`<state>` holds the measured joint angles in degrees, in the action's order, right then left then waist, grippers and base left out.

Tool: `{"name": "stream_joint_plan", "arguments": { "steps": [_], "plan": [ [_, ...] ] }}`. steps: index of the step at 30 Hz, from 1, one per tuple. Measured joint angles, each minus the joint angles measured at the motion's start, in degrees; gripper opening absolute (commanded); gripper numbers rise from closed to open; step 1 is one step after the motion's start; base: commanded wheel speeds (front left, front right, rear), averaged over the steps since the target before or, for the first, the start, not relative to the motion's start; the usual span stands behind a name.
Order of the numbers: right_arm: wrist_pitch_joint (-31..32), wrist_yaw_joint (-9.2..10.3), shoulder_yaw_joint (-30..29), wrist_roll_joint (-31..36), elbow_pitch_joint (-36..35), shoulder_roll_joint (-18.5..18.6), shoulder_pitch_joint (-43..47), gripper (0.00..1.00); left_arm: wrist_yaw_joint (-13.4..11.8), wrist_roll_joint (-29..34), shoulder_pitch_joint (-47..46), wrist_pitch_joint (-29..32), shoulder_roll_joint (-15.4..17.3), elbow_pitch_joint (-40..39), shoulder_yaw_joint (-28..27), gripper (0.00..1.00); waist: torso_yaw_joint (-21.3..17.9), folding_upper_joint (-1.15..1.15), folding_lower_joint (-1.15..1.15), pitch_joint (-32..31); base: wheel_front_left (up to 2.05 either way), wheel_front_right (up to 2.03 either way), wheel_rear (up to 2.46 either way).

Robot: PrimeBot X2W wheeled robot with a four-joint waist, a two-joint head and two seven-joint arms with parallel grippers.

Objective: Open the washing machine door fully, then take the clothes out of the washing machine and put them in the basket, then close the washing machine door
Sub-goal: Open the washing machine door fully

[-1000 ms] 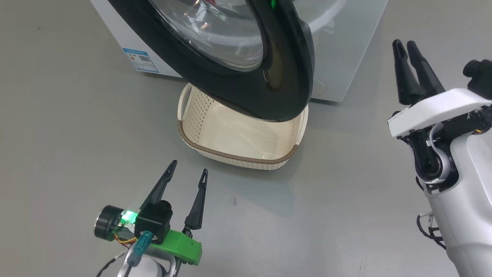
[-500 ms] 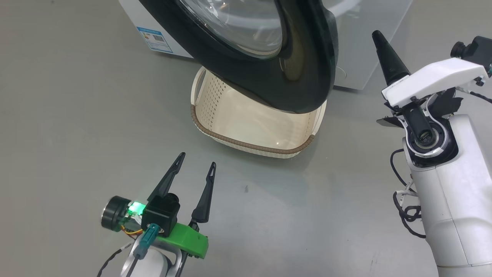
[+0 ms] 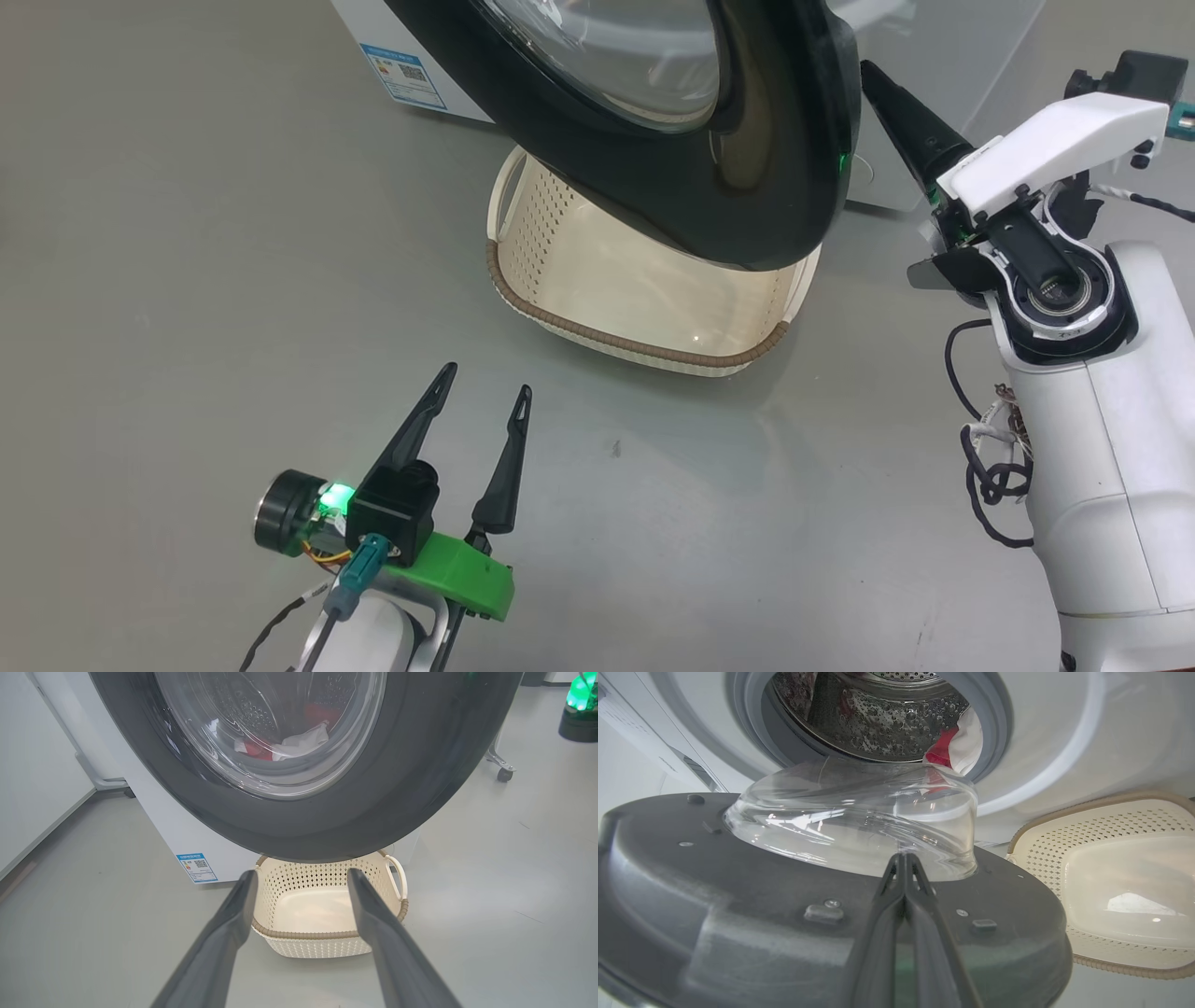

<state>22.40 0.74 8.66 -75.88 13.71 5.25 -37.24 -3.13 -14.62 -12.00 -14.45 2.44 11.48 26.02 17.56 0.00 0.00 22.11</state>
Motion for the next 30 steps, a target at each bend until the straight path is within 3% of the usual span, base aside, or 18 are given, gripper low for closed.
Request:
{"name": "stream_joint_plan", "arguments": {
  "steps": [14, 30],
  "plan": [
    [9.42, 1.96, 1.27, -7.73, -0.01, -0.03, -0.12, 0.00, -0.70, -0.53, -0.70, 0.00, -0.02, 0.22, 0.65, 1.00, 0.00, 0.00, 0.00, -0.39, 0.00, 0.00, 0.00],
    [15.68, 3.53, 2.82, -13.51, -0.42, -0.52, 3.73, 0.00, -1.21, -1.09, -0.74, 0.00, -0.04, 1.49, 1.75, 1.00, 1.09, 0.00, 0.00, -3.21, 0.00, 0.00, 0.00]
  ]
}}
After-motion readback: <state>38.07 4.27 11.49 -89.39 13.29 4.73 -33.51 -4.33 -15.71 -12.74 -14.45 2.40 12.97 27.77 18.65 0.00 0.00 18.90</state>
